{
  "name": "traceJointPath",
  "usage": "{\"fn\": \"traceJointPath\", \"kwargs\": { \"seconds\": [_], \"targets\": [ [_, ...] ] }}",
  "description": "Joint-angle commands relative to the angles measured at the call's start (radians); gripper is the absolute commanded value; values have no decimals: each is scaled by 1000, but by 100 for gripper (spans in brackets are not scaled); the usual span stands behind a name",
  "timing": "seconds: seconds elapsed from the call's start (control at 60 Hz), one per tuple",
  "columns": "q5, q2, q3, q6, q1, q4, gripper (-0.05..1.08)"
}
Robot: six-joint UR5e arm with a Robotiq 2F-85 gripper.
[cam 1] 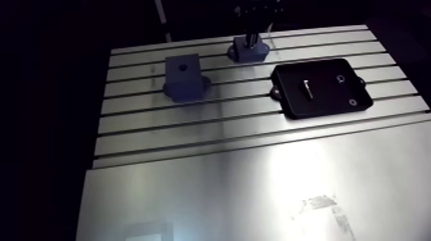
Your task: Pick up the bearing and press it into the housing until flush.
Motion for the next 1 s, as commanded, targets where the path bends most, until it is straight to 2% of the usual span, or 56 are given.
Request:
{"fn": "traceJointPath", "kwargs": {
  "seconds": [0.017,1.0],
  "targets": [
    [0,1,2,0,0,-2,108],
    [-1,1,1,-6,-2,0,108]
  ]
}}
